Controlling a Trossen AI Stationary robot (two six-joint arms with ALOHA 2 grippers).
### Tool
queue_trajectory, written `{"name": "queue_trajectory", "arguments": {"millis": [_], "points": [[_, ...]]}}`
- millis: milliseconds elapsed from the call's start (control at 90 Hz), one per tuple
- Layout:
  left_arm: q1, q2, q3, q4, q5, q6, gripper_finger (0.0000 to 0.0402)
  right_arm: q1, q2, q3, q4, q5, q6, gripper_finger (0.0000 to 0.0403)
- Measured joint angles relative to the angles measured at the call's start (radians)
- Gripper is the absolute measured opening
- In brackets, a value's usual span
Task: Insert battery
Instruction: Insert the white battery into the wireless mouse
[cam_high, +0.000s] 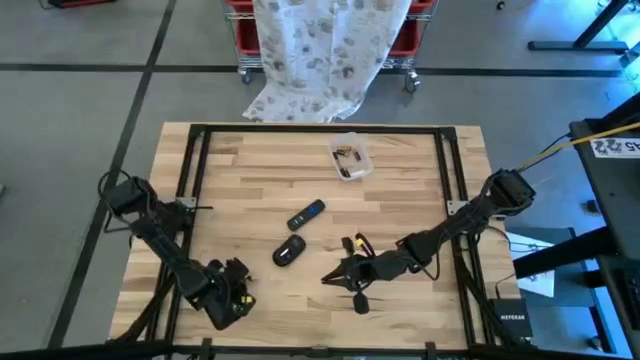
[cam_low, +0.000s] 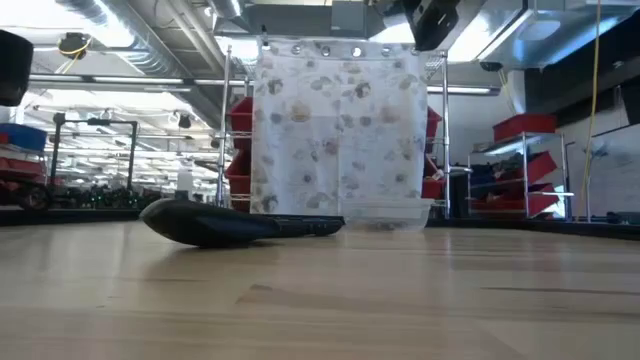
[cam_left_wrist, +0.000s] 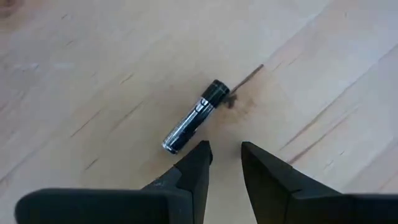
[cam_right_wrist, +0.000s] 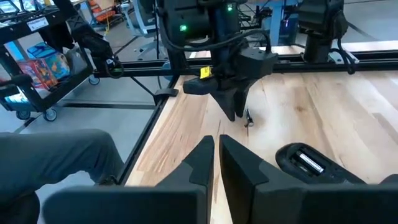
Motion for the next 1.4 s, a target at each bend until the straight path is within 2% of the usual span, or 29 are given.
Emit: {"name": "queue_trajectory", "arguments": {"millis": [178,267,422,522,656,789,900,1056,1233,1400], "points": [[-0.015,-0.030,0.094,-0.149,0.042,0.117,0.0079,-0.026,0.108,0.115,-0.007,-0.011,-0.060,0.0012],[-0.040,-0.051,0.164,-0.186,0.076,0.181,0.0079,-0.035,0.205,0.246,-0.044,-0.051,-0.127,0.0012],[-0.113,-0.071,0.241,-0.263,0.121,0.224,0.0079,-0.058,0.410,0.542,-0.275,-0.084,-0.178,0.0014],[-0.184,-0.081,0.271,-0.326,0.121,0.162,0.0079,-0.079,0.540,0.722,-0.374,-0.129,-0.209,0.0030],[-0.286,-0.087,0.287,-0.376,0.081,-0.009,0.0079,-0.104,0.698,0.947,-0.483,-0.172,-0.227,0.0076],[-0.368,-0.084,0.274,-0.395,0.000,-0.173,0.0079,-0.125,0.841,1.165,-0.573,-0.177,-0.220,0.0119],[-0.413,-0.084,0.272,-0.421,-0.073,-0.271,0.0079,-0.157,0.945,1.302,-0.619,-0.175,-0.213,0.0134],[-0.437,-0.084,0.272,-0.451,-0.175,-0.336,0.0079,-0.215,1.035,1.401,-0.663,-0.159,-0.144,0.0132],[-0.434,-0.076,0.271,-0.449,-0.257,-0.311,0.0079,-0.274,1.057,1.386,-0.685,-0.245,-0.111,0.0122],[-0.432,-0.073,0.271,-0.454,-0.297,-0.309,0.0079,-0.277,1.056,1.366,-0.676,-0.282,-0.121,0.0113]]}}
